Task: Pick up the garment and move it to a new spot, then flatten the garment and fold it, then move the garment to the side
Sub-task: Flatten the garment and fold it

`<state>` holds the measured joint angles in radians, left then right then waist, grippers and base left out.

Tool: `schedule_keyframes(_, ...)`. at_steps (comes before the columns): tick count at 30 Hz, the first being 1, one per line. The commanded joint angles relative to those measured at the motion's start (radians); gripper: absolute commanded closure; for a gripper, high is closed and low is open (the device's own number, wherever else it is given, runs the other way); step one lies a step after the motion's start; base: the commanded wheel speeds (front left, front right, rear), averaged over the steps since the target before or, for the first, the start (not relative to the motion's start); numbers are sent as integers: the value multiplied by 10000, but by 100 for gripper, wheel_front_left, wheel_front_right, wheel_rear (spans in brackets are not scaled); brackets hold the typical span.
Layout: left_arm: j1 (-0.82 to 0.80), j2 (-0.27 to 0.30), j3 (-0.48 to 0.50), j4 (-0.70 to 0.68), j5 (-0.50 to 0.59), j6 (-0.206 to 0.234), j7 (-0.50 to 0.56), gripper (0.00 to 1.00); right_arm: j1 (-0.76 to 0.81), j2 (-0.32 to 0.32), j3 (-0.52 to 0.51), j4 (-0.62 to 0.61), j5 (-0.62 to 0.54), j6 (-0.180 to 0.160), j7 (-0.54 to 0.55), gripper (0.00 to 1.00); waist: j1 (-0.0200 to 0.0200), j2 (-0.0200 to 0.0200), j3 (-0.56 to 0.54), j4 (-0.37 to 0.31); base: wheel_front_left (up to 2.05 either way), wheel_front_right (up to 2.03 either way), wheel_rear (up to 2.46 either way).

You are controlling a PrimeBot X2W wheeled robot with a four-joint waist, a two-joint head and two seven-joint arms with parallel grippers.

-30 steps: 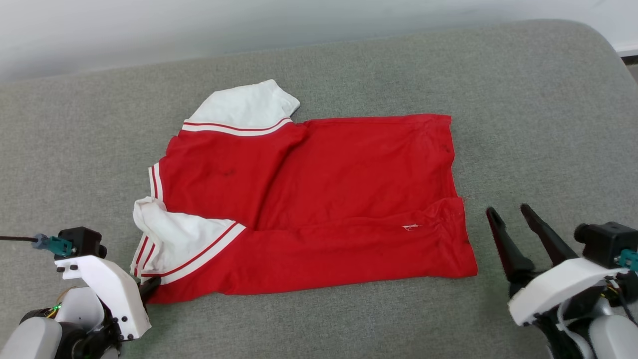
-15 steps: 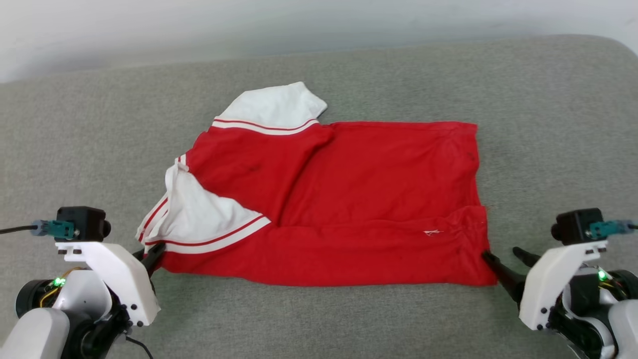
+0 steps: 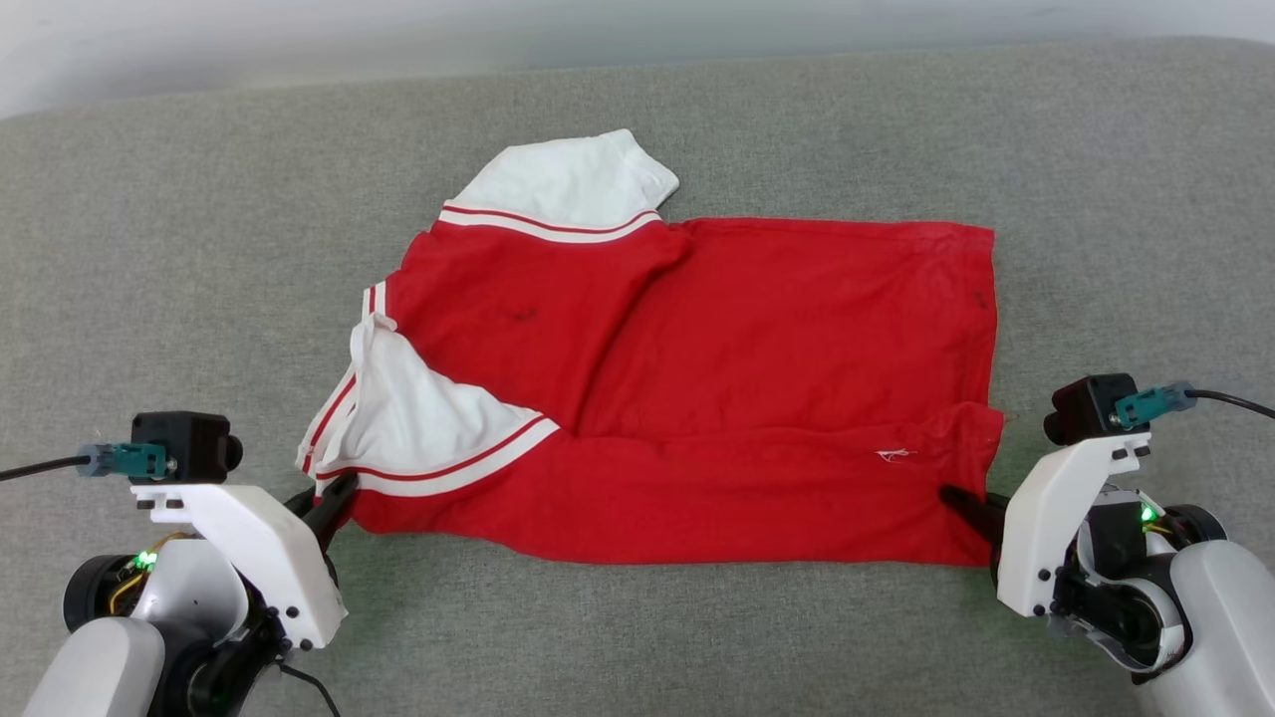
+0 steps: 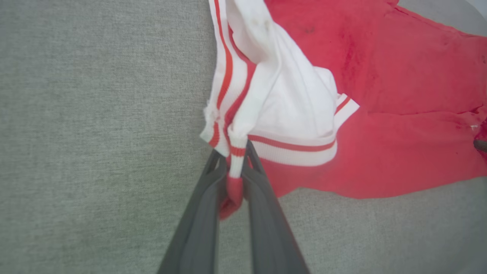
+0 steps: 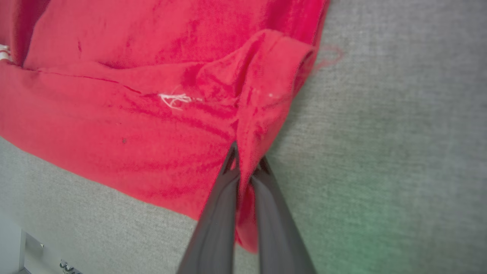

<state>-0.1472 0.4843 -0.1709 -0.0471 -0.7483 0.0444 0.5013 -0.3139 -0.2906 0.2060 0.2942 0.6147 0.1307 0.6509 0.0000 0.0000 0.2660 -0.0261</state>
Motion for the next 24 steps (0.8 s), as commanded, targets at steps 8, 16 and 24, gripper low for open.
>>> schedule_keyframes(8,515,-89,242,-69,-117,189,-358,100,80,-267,132,-164,57,-1,-141,100,0,0,-840,-54,0,0,0)
schedule_keyframes(16,1863,-159,440,-514,-182,670,-509,100,986,-389,24,-688,43,-1,-8,100,0,0,-1846,112,0,0,0)
schedule_keyframes(24,3207,-553,283,-256,-585,860,-423,100,2402,-293,-274,-1197,-139,-1,237,100,0,0,-2201,215,0,0,0)
